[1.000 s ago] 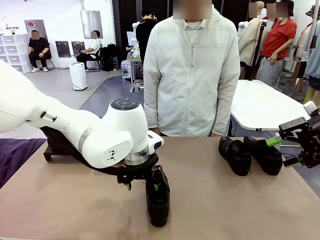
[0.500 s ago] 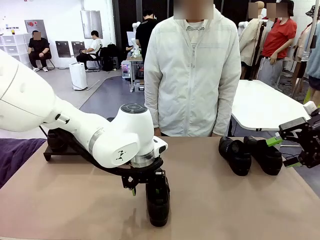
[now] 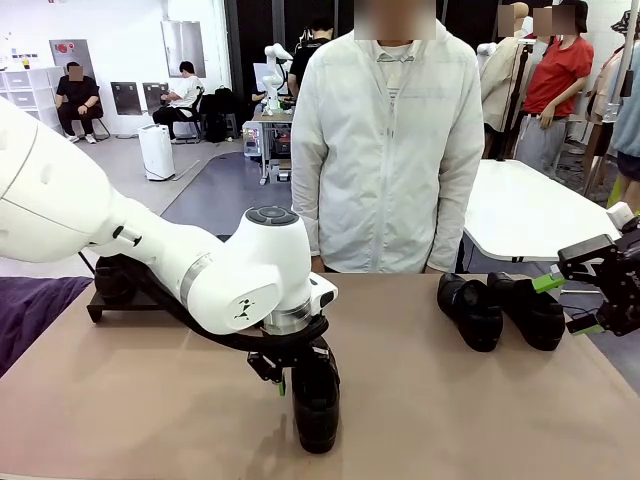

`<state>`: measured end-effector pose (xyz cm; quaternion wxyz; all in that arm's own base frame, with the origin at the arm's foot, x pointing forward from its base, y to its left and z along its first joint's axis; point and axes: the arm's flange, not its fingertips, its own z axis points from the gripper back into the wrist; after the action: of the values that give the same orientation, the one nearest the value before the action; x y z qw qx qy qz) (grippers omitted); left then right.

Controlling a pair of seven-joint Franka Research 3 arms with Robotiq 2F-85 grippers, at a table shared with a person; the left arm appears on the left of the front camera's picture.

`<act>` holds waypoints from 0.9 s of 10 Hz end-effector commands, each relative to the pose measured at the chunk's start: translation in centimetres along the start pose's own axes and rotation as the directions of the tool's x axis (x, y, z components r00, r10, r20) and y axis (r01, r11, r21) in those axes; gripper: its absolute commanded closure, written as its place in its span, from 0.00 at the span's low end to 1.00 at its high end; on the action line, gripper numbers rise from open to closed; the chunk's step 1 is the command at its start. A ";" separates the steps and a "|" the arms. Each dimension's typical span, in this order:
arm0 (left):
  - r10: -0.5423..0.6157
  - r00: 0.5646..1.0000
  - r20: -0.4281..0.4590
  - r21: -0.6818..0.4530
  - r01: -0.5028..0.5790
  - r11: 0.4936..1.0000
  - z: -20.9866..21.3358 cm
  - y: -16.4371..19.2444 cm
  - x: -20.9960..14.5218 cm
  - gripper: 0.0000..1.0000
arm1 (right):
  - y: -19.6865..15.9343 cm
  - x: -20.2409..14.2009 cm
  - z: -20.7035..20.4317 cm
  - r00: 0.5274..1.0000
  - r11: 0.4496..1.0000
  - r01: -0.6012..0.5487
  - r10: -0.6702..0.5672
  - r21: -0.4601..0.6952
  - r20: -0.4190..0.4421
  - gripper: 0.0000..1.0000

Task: Organize the shoes by placing them on the stand.
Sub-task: Place the Shoe from the middle of the table onto the Shoes Stand.

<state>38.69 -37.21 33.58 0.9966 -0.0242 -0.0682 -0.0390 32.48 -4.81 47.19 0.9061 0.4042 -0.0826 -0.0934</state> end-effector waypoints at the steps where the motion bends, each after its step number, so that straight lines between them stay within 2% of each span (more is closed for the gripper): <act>1: -0.013 0.999 0.036 0.030 0.012 0.999 0.4 -0.9 0.0 1.00 | 0.0 0.0 0.4 1.000 1.000 -0.011 0.011 -0.015 -0.008 0.00; 4: -0.074 0.994 0.081 0.020 0.073 0.997 1.2 -1.4 -0.9 1.00 | 0.0 0.0 0.4 1.000 1.000 -0.011 0.011 -0.015 -0.008 0.00; 6: -0.180 0.969 0.170 0.031 0.178 0.984 4.2 -1.1 -3.2 1.00 | 0.0 0.0 0.4 1.000 1.000 -0.011 0.011 -0.015 -0.008 0.00; 7: -0.278 0.937 0.213 0.018 0.280 0.960 6.9 0.2 -4.6 1.00 | 0.0 0.0 0.4 1.000 1.000 -0.011 0.011 -0.015 -0.008 0.00; 9: -0.330 0.878 0.347 0.033 0.340 0.940 12.5 5.3 -7.8 1.00 | 0.0 0.0 0.4 1.000 1.000 -0.011 0.011 -0.015 -0.008 0.00</act>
<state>31.70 -35.47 42.16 0.9612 -0.0110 -0.2034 -0.1858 32.49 -4.79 47.17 0.9063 0.4040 -0.0821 -0.0934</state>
